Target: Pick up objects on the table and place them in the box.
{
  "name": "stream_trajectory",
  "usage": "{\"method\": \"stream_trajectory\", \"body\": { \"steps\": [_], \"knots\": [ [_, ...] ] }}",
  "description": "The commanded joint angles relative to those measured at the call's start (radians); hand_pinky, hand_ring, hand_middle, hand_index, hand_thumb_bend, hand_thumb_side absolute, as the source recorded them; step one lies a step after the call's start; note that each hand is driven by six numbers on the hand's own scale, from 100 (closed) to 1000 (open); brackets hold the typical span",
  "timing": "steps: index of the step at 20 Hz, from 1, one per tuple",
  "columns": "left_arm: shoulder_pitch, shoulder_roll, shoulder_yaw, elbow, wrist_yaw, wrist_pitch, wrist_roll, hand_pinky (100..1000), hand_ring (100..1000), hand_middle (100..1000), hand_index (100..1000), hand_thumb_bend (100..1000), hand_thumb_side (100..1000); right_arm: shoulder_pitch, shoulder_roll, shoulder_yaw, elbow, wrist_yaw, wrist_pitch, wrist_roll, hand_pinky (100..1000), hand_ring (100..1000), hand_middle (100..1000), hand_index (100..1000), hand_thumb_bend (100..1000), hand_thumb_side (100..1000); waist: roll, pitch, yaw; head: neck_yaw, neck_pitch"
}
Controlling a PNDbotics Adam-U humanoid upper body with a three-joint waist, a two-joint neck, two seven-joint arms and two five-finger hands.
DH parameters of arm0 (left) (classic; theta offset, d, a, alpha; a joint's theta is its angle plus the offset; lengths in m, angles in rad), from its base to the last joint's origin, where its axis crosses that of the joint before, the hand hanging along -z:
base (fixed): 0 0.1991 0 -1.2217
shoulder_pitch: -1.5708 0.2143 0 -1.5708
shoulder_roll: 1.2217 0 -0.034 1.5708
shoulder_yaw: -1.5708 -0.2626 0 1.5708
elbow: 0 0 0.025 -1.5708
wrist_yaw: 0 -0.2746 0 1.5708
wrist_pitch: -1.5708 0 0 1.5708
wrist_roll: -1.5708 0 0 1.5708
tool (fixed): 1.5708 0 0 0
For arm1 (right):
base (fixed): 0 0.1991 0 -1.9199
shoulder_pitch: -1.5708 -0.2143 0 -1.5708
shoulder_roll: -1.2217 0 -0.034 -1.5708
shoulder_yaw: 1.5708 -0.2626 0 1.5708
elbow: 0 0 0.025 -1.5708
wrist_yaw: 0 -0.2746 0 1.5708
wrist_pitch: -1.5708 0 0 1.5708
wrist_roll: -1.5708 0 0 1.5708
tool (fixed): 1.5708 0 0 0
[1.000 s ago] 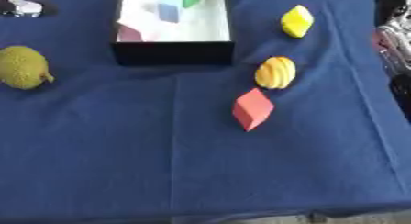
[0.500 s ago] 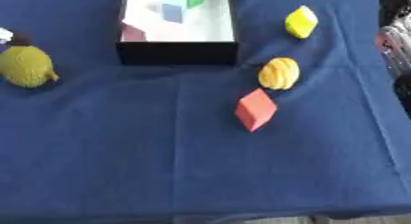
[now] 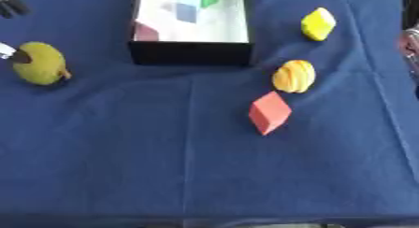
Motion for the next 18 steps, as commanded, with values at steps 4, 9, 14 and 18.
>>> {"method": "stream_trajectory", "body": {
  "steps": [4,9,14,18],
  "knots": [
    [-0.048,-0.014,-0.008,0.079,-0.118,-0.021,0.01,906,908,887,919,773,354,-0.01,-0.021,-0.009,-0.02,-0.007,0.001,-0.004,948,770,760,878,401,536,-0.011,-0.027,-0.004,0.0,0.005],
    [-0.083,-0.059,-0.03,0.143,-0.243,-0.053,0.06,902,911,894,925,833,332,-0.006,-0.018,-0.006,-0.018,-0.008,0.003,-0.002,949,767,757,878,390,542,-0.013,-0.023,-0.004,0.001,0.005],
    [-0.108,-0.104,-0.041,0.214,-0.269,-0.079,0.067,877,892,868,914,787,332,-0.005,-0.014,-0.007,-0.012,-0.009,-0.001,-0.003,949,767,756,878,392,541,-0.015,-0.02,-0.005,0.005,0.005],
    [-0.12,-0.132,-0.047,0.253,-0.303,-0.091,0.063,853,871,848,910,729,293,-0.006,-0.011,-0.006,-0.011,-0.011,-0.006,-0.003,949,766,754,877,392,540,-0.015,-0.019,-0.007,0.007,0.005]
  ]
}}
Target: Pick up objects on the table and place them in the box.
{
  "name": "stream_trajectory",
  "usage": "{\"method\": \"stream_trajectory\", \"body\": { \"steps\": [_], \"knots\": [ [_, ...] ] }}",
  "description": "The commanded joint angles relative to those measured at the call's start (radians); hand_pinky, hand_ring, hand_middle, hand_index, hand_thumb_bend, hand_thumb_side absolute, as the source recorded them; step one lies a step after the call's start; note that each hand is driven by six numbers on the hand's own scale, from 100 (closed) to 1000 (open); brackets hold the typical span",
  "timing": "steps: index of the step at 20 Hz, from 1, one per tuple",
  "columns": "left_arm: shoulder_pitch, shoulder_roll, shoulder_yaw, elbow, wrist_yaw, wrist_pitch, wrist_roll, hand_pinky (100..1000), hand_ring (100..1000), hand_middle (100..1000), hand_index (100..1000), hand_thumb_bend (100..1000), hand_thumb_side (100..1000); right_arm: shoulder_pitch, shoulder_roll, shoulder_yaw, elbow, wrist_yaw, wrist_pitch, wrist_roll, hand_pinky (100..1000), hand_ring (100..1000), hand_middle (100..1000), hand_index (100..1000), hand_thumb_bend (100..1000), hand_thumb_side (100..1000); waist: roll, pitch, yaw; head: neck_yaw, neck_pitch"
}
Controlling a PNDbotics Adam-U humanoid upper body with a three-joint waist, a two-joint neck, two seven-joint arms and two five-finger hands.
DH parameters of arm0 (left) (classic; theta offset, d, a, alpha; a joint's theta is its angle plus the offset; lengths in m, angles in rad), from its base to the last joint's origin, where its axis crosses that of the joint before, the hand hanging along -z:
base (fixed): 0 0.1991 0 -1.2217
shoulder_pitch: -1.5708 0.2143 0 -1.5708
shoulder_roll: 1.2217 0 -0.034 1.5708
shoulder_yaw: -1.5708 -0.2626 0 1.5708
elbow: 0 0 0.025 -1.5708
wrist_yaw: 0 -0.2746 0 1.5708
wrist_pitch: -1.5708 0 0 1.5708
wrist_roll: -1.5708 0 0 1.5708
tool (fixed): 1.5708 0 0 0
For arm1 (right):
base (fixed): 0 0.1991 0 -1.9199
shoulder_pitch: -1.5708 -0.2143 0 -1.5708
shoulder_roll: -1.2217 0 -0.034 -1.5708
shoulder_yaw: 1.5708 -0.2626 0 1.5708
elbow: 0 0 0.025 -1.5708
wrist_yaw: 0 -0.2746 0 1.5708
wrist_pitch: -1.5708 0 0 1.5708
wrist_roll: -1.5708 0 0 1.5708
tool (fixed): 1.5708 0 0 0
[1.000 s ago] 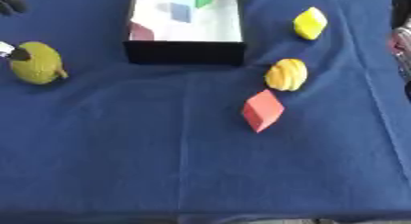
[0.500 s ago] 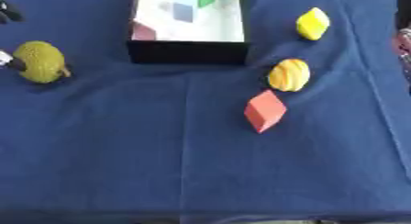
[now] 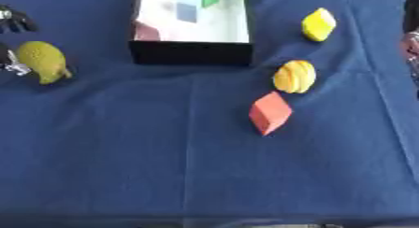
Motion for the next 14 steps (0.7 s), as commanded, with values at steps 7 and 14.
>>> {"method": "stream_trajectory", "body": {
  "steps": [7,14],
  "knots": [
    [-0.039,-0.011,0.014,-0.038,-0.001,-0.002,0.042,643,609,528,636,473,100,-0.014,-0.015,-0.007,-0.009,-0.006,-0.007,-0.004,950,766,754,877,398,537,-0.006,-0.022,-0.005,-0.001,0.005],
    [-0.181,-0.063,0.0,-0.341,0.04,0.047,0.108,613,589,481,583,575,100,-0.036,-0.028,-0.004,-0.011,0.013,0.002,0.005,953,763,752,875,401,529,0.003,-0.032,-0.004,0.002,0.005]
  ]
}}
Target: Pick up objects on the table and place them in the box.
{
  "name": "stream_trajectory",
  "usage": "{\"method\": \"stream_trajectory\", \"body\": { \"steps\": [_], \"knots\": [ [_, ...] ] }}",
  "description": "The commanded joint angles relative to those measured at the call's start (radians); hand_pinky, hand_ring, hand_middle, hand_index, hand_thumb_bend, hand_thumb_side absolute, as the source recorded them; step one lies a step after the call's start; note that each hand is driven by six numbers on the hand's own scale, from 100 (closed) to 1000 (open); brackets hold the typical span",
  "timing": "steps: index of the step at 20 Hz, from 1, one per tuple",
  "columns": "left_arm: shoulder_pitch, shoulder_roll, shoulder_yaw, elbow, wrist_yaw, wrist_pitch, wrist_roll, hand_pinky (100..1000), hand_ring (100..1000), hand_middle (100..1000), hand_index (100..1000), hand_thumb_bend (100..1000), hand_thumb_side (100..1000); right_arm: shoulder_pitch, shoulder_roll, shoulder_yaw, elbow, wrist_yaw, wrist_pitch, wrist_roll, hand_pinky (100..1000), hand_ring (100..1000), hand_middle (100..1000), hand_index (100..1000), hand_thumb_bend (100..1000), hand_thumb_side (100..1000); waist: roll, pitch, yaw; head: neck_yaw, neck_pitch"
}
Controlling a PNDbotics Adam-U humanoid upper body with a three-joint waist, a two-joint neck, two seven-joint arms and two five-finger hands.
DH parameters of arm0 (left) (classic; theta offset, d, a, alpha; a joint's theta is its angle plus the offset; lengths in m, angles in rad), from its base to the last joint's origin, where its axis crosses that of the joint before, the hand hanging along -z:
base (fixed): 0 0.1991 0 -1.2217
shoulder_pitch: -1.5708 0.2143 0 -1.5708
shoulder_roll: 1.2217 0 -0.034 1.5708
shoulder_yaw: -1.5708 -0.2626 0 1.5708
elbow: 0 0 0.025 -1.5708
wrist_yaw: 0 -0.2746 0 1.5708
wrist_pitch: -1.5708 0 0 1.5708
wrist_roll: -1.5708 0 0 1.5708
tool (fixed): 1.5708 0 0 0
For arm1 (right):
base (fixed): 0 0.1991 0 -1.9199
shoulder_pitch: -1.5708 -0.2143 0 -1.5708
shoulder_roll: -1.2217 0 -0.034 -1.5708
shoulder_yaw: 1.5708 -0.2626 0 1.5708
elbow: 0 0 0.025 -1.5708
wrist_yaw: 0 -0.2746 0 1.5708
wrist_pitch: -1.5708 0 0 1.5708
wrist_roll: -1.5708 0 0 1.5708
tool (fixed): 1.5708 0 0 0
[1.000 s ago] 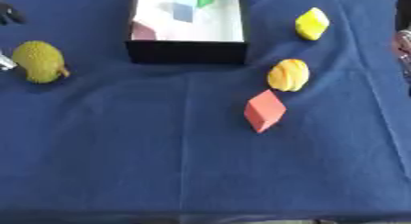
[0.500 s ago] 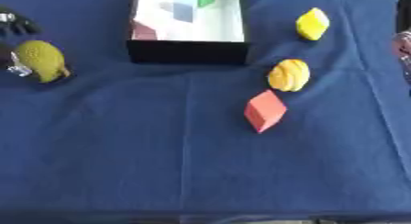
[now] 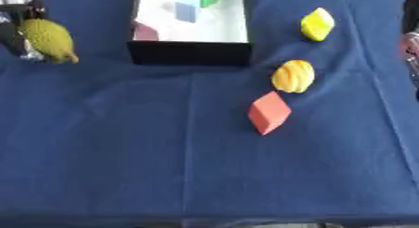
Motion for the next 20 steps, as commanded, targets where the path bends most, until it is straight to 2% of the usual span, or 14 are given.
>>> {"method": "stream_trajectory", "body": {
  "steps": [1,4,6,11,13,14,15,17,18,19,20],
  "knots": [
    [-0.078,-0.055,-0.021,-0.092,-0.026,0.002,0.029,610,590,484,585,598,100,-0.045,-0.037,-0.002,-0.01,0.025,0.014,0.014,953,765,753,877,399,529,0.002,-0.034,-0.001,0.003,0.005],
    [-0.125,-0.181,-0.074,-0.053,-0.117,-0.033,0.053,619,594,484,585,598,100,-0.095,-0.043,0.014,-0.005,0.044,0.044,0.044,953,766,754,877,393,528,-0.003,-0.041,-0.013,0.005,0.005],
    [-0.146,-0.266,-0.084,0.046,-0.17,-0.049,0.092,626,597,488,590,585,100,-0.12,-0.039,0.023,-0.004,0.05,0.059,0.061,954,766,754,878,392,530,-0.005,-0.044,-0.021,0.007,0.005],
    [-0.177,-0.408,-0.038,0.326,-0.356,-0.064,0.224,659,628,526,638,620,100,-0.136,-0.011,0.031,0.011,0.052,0.062,0.079,954,764,753,878,391,533,-0.008,-0.043,-0.035,0.02,0.005],
    [-0.182,-0.438,-0.006,0.385,-0.396,-0.066,0.27,700,681,587,704,619,100,-0.135,-0.004,0.031,0.014,0.049,0.058,0.077,954,764,753,877,398,516,-0.008,-0.04,-0.038,0.025,0.005],
    [-0.183,-0.445,0.004,0.405,-0.405,-0.069,0.277,746,751,705,808,626,100,-0.134,-0.002,0.033,0.014,0.048,0.057,0.077,954,764,753,878,391,535,-0.008,-0.039,-0.038,0.025,0.005],
    [-0.184,-0.448,0.013,0.413,-0.407,-0.073,0.281,774,795,768,856,638,100,-0.134,-0.002,0.035,0.012,0.046,0.056,0.078,954,764,753,878,390,535,-0.008,-0.039,-0.039,0.025,0.005],
    [-0.183,-0.447,0.029,0.407,-0.387,-0.081,0.296,788,812,780,881,606,100,-0.131,-0.004,0.034,0.007,0.046,0.054,0.076,954,764,753,878,392,532,-0.008,-0.037,-0.038,0.022,0.005],
    [-0.181,-0.445,0.038,0.4,-0.367,-0.08,0.305,824,869,871,930,556,180,-0.129,-0.005,0.033,0.006,0.046,0.055,0.074,954,764,753,877,393,532,-0.008,-0.037,-0.038,0.022,0.005],
    [-0.178,-0.44,0.044,0.388,-0.344,-0.076,0.317,835,875,882,939,554,226,-0.127,-0.006,0.032,0.005,0.045,0.055,0.071,954,764,753,878,394,532,-0.008,-0.038,-0.037,0.021,0.005],
    [-0.177,-0.433,0.05,0.37,-0.321,-0.069,0.333,833,869,875,940,537,224,-0.125,-0.008,0.031,0.004,0.044,0.055,0.069,954,764,753,878,394,531,-0.008,-0.038,-0.035,0.02,0.005]
  ]
}}
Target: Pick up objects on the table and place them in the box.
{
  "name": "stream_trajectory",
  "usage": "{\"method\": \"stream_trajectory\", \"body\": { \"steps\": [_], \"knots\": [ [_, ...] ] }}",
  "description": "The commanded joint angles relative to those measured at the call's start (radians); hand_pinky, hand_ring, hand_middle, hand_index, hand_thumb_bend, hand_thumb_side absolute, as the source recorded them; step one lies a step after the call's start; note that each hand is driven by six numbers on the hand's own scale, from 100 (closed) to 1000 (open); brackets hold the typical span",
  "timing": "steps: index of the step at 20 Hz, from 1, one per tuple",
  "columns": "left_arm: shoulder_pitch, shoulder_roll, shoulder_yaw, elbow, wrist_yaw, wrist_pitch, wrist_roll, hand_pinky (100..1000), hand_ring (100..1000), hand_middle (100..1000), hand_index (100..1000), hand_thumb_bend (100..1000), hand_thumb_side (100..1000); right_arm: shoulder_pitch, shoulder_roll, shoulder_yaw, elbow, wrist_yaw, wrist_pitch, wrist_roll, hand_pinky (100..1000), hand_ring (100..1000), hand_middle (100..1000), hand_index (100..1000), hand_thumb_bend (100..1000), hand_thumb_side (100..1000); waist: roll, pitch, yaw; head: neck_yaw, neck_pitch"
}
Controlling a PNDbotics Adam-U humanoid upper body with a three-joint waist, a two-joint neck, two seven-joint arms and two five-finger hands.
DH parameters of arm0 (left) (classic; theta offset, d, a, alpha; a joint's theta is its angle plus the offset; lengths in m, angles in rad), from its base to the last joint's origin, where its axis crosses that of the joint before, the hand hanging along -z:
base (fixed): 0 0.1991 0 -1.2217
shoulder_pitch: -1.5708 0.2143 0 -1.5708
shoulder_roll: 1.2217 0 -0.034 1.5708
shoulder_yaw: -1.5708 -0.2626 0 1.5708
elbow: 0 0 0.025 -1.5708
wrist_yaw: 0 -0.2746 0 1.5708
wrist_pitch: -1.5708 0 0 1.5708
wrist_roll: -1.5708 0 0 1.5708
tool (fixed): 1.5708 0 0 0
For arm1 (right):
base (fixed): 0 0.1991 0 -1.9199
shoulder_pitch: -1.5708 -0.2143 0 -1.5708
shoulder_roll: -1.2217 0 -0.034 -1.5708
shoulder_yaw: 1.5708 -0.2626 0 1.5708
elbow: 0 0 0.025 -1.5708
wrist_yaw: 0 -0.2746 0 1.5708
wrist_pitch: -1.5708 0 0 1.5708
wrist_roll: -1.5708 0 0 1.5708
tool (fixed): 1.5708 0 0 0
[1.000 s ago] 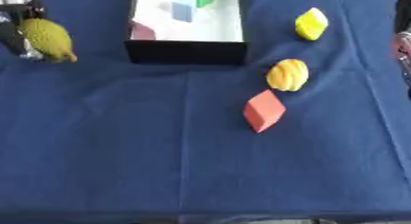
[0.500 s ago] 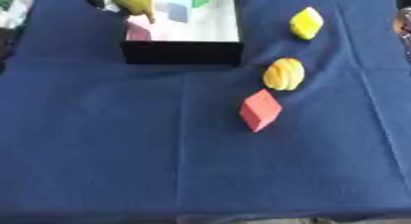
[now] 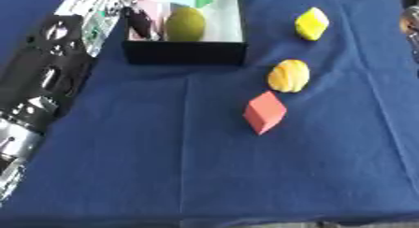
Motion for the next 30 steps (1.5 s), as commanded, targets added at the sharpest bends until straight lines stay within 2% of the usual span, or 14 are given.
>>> {"method": "stream_trajectory", "body": {
  "steps": [1,2,5,7,10,13,14,15,16,18,20,24,27,30],
  "knots": [
    [-0.02,0.031,0.03,-0.053,0.065,0.016,0.045,832,868,873,939,532,221,-0.01,-0.021,-0.013,-0.018,-0.001,-0.003,-0.007,954,764,753,878,394,531,-0.008,-0.037,0.003,-0.003,0.005],
    [-0.019,0.04,0.037,-0.072,0.093,0.025,0.057,823,856,851,919,476,177,-0.007,-0.024,-0.014,-0.021,-0.002,-0.004,-0.01,954,765,754,878,393,530,-0.007,-0.039,0.006,-0.006,0.005],
    [-0.011,0.099,0.06,-0.149,0.217,0.054,0.076,802,822,809,888,403,108,0.007,-0.04,-0.024,-0.043,-0.002,-0.011,-0.018,952,765,754,878,392,526,-0.004,-0.043,0.015,-0.02,0.005],
    [0.01,0.174,0.063,-0.216,0.303,0.077,0.063,800,817,803,884,386,100,0.022,-0.06,-0.029,-0.059,0.0,-0.01,-0.022,952,766,754,878,393,524,-0.001,-0.046,0.022,-0.031,0.005],
    [0.088,0.316,0.101,-0.367,0.389,0.118,0.044,810,811,789,851,260,101,0.043,-0.089,-0.032,-0.078,-0.002,-0.002,-0.022,951,766,755,878,397,524,0.0,-0.045,0.03,-0.049,0.005],
    [0.236,0.444,0.181,-0.543,0.558,0.174,0.118,811,811,799,857,165,166,0.067,-0.113,-0.04,-0.092,-0.006,0.003,-0.025,950,765,754,879,397,525,0.0,-0.041,0.038,-0.057,0.005],
    [0.284,0.473,0.204,-0.593,0.624,0.194,0.153,807,805,794,851,100,228,0.074,-0.118,-0.042,-0.097,-0.008,0.004,-0.027,950,765,754,878,398,524,0.0,-0.04,0.04,-0.059,0.005],
    [0.339,0.493,0.232,-0.636,0.694,0.214,0.201,806,803,793,848,100,250,0.083,-0.124,-0.045,-0.101,-0.009,0.004,-0.029,950,765,754,878,399,524,-0.002,-0.038,0.044,-0.062,0.005],
    [0.388,0.508,0.256,-0.669,0.76,0.233,0.251,801,798,789,841,100,322,0.09,-0.127,-0.048,-0.105,-0.01,0.004,-0.031,950,765,754,878,402,522,-0.004,-0.037,0.047,-0.065,0.005],
    [0.484,0.523,0.298,-0.716,0.892,0.265,0.368,803,804,800,835,100,444,0.103,-0.132,-0.05,-0.113,-0.013,0.007,-0.033,950,765,754,878,406,519,-0.01,-0.035,0.051,-0.071,0.005],
    [0.566,0.521,0.327,-0.748,1.017,0.279,0.483,802,803,803,831,100,527,0.114,-0.14,-0.052,-0.121,-0.014,0.014,-0.032,949,766,754,878,416,510,-0.017,-0.034,0.052,-0.075,0.005],
    [0.688,0.486,0.369,-0.797,1.233,0.252,0.723,799,806,809,838,100,727,0.129,-0.165,-0.049,-0.154,-0.004,0.036,0.0,946,768,755,880,462,449,-0.027,-0.03,0.055,-0.074,0.005],
    [0.748,0.444,0.383,-0.839,1.332,0.201,0.866,793,801,803,834,100,696,0.131,-0.196,-0.04,-0.201,0.03,0.064,0.073,946,782,758,885,497,401,-0.033,-0.026,0.056,-0.068,0.005],
    [0.792,0.412,0.385,-0.875,1.391,0.15,0.939,792,801,801,832,125,679,0.121,-0.25,-0.027,-0.28,0.102,0.114,0.227,944,795,764,891,503,390,-0.037,-0.024,0.055,-0.061,0.005]
  ]
}}
